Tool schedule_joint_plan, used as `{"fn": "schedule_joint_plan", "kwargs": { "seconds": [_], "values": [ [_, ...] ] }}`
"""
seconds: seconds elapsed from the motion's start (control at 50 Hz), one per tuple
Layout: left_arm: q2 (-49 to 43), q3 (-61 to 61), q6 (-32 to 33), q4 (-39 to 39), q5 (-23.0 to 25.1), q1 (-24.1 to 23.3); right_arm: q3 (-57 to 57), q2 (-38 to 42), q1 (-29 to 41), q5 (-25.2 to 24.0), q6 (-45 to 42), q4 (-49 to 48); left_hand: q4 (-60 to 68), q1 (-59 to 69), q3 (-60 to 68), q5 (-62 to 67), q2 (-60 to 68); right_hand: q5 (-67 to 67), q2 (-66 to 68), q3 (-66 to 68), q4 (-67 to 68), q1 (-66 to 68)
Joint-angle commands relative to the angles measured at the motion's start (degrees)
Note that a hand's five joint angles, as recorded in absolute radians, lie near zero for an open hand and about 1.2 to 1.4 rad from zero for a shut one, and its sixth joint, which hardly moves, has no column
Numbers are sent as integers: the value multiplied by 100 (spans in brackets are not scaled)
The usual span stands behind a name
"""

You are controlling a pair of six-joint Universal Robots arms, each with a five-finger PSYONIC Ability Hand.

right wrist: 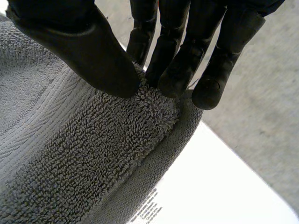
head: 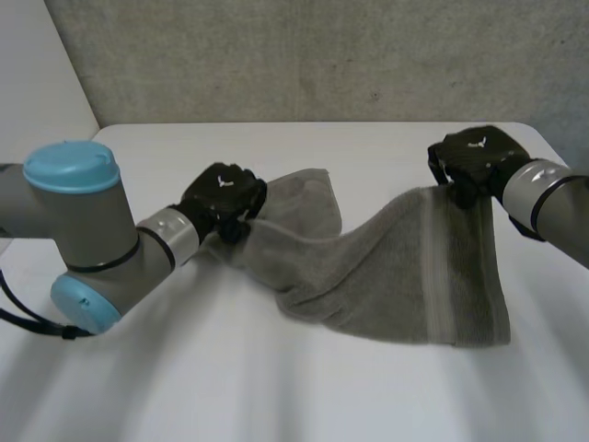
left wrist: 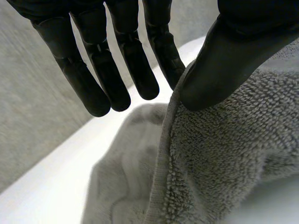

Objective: Fold the towel.

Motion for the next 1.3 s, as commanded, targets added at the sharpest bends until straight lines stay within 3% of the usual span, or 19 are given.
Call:
{"fn": "schedule_joint_plan", "kwargs": {
  "seconds": [0.02,0.06,0.08,0.1,0.42,0.66,0.7,0.8,1.12,1.22,1.3],
  "values": [
    [-227,-269,39,-44,-32,6,448,83,-39,-26,-36,18,252,330,130,198,240,383,611,365,360,489],
    [-306,-330,39,-44,-41,50,632,83,-74,-26,-36,-52,-2188,-2110,-2311,-2243,-2201,383,611,365,360,489],
    [-306,-331,39,-44,-41,50,633,83,-74,-26,-36,-53,-2201,-2123,-2324,-2256,-2214,383,611,365,360,489],
    [-306,-383,39,-9,-49,59,720,66,-100,-26,-36,-113,-3101,-3023,-3223,-3155,-3113,383,611,365,360,489],
    [-411,-506,39,44,-129,226,1072,4,-583,-26,-45,-202,-3295,-3217,-3417,-3349,-3307,383,611,365,360,489],
    [-517,-489,48,79,-146,235,1187,-5,-777,124,-45,-378,-2841,-2762,-2963,-2895,-2853,383,611,365,360,489],
    [-543,-454,48,79,-146,235,1187,-5,-759,124,-45,-378,-1369,-1291,-1492,-1424,-1382,383,611,365,360,489],
    [-570,-401,74,79,-155,243,1187,-13,-724,141,-45,-378,131,210,9,77,119,383,611,365,360,489],
    [-772,-41,733,97,-102,437,958,57,-671,36,-414,-325,252,330,130,198,240,383,611,365,360,489],
    [-1044,1081,1680,79,-199,428,-109,381,-391,115,-1625,-509,252,330,130,198,240,383,611,365,360,489],
    [-948,1906,1910,131,-417,411,-1186,373,-144,291,-1557,-1248,252,330,130,198,240,383,611,365,360,489]
  ]
}}
